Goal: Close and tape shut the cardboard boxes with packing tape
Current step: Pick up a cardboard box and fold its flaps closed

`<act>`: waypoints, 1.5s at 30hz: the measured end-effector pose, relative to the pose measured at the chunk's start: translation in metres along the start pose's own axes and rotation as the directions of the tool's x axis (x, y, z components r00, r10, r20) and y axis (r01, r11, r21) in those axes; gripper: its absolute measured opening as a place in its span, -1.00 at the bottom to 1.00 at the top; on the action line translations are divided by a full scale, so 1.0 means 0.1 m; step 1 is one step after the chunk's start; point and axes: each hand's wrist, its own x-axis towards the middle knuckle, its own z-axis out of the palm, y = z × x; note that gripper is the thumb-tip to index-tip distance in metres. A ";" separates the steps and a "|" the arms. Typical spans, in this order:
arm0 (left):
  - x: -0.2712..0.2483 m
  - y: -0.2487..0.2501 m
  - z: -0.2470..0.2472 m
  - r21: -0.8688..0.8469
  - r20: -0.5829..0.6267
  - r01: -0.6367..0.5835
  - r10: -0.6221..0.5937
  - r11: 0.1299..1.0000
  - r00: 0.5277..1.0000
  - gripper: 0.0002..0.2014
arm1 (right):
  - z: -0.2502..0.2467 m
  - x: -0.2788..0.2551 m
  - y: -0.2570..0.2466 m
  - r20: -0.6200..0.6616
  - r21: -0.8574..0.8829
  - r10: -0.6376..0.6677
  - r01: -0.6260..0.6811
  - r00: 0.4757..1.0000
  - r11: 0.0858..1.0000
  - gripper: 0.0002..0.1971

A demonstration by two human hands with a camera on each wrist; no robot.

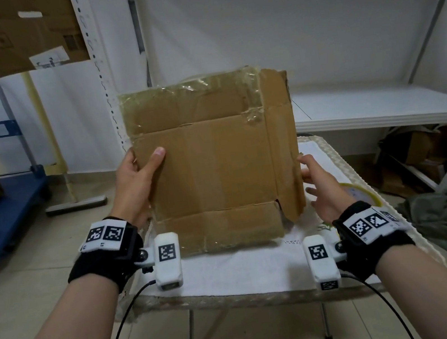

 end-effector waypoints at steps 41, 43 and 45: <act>-0.15 -0.10 0.30 0.426 0.302 -0.190 0.059 0.884 0.951 0.15 | -0.16 -0.04 0.06 0.378 0.054 -0.366 0.375 0.850 0.926 -0.20; -0.15 -0.07 0.32 0.407 0.312 -0.205 0.076 0.890 0.947 0.13 | -0.16 -0.07 0.01 0.335 0.082 -0.424 0.423 0.841 0.903 -0.21; -0.17 -0.02 0.35 0.372 0.290 -0.200 0.090 0.906 0.953 0.10 | -0.16 -0.12 -0.09 0.271 0.117 -0.490 0.477 0.828 0.871 -0.22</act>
